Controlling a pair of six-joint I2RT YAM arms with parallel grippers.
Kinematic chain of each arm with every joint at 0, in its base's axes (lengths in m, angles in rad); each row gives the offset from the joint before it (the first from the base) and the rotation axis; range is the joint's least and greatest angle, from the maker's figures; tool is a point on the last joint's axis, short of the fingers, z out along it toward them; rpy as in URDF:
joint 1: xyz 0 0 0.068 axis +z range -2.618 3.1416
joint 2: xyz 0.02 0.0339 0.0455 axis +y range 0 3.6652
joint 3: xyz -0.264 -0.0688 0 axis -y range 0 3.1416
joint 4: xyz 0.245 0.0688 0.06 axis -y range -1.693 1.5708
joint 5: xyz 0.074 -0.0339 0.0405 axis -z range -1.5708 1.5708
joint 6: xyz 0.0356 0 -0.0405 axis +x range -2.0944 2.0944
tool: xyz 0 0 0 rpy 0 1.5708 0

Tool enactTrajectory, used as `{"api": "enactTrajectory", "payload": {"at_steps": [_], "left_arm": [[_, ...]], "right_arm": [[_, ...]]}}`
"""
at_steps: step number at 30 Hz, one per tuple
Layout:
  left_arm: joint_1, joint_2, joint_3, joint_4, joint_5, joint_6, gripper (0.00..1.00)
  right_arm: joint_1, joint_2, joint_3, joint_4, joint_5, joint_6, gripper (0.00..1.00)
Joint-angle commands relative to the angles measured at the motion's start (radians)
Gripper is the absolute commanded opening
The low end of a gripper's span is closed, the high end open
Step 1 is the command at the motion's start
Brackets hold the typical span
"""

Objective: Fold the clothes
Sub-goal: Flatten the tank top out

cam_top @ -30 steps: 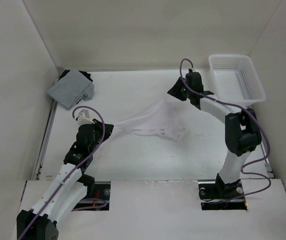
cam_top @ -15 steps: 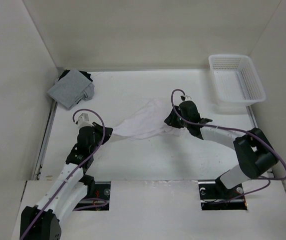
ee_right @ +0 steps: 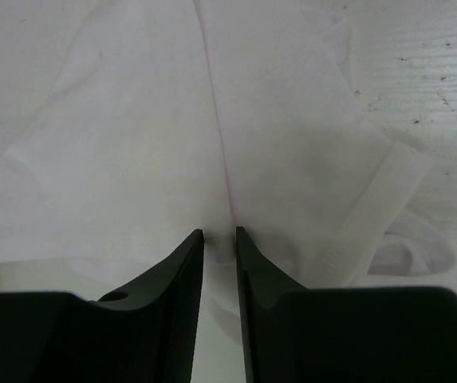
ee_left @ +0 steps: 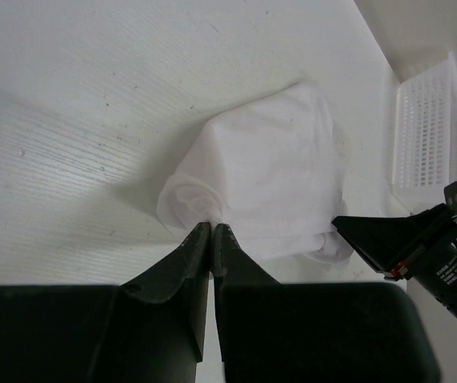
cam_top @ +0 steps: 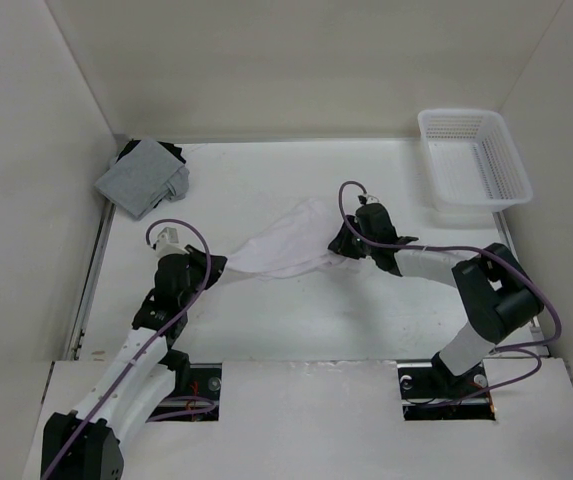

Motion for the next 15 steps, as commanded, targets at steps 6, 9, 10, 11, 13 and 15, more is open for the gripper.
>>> {"api": "enactTrajectory", "payload": {"at_steps": [6, 9, 10, 11, 13, 15], "left_arm": [[0.006, 0.005, -0.005, 0.066, 0.013, 0.0, 0.03], [0.006, 0.005, -0.005, 0.066, 0.013, -0.002, 0.03], [0.006, 0.005, -0.005, 0.066, 0.013, -0.002, 0.03], [0.006, 0.004, -0.005, 0.066, 0.011, -0.002, 0.03], [0.007, 0.005, 0.016, 0.066, 0.01, -0.005, 0.03], [0.007, 0.01, 0.067, 0.066, 0.01, -0.005, 0.02]], "right_arm": [[0.004, -0.014, 0.03, 0.06, -0.014, 0.015, 0.2], [0.007, -0.016, 0.03, 0.054, -0.008, 0.017, 0.13], [0.007, -0.025, 0.027, 0.051, -0.001, 0.018, 0.1], [0.007, -0.04, 0.023, 0.049, 0.007, 0.023, 0.08], [0.007, -0.1, 0.015, 0.046, 0.029, 0.026, 0.04], [0.011, -0.183, 0.015, 0.026, 0.042, 0.018, 0.04]]}}
